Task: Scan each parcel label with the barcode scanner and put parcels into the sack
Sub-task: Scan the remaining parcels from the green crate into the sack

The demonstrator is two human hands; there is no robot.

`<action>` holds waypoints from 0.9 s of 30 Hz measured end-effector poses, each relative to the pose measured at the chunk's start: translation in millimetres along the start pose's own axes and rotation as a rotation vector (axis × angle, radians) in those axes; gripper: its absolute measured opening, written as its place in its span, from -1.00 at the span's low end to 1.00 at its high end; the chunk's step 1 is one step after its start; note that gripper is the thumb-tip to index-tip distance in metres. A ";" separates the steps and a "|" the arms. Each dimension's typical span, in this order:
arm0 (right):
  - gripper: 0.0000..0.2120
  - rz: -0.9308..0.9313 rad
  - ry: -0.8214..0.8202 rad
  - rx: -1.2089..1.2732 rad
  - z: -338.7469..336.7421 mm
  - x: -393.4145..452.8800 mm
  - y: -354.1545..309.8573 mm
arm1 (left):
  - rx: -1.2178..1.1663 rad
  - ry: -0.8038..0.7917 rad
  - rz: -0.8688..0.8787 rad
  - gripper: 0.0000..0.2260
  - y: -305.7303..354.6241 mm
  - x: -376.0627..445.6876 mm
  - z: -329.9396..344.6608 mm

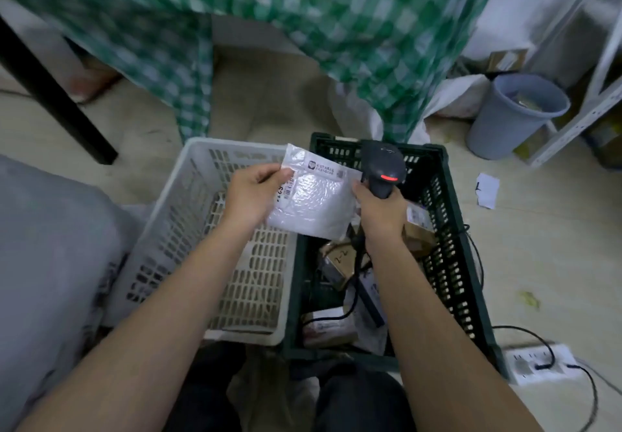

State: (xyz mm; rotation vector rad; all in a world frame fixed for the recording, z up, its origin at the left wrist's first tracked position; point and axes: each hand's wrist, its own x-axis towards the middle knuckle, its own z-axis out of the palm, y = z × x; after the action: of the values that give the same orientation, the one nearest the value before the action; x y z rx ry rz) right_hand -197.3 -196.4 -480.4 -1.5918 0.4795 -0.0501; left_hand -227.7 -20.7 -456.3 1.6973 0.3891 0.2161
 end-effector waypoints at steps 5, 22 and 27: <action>-0.81 0.113 -0.110 0.122 42.4 -39.1 -13.8 | -0.064 0.133 -0.049 -0.88 -3.6 -13.6 -48.9; -0.74 -0.058 -0.389 0.061 60.7 -48.3 -4.5 | -0.464 0.286 -0.396 -0.74 -19.6 -18.1 -89.1; -0.84 0.014 -0.348 0.158 60.7 -48.1 -4.3 | -0.356 0.298 -0.230 -0.58 -17.5 -27.0 -95.6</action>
State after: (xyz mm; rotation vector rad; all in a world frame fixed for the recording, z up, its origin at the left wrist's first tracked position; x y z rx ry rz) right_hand -220.5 -123.2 -469.5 -1.4049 0.2091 0.1927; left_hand -289.2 59.2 -455.6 1.2602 0.7184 0.3488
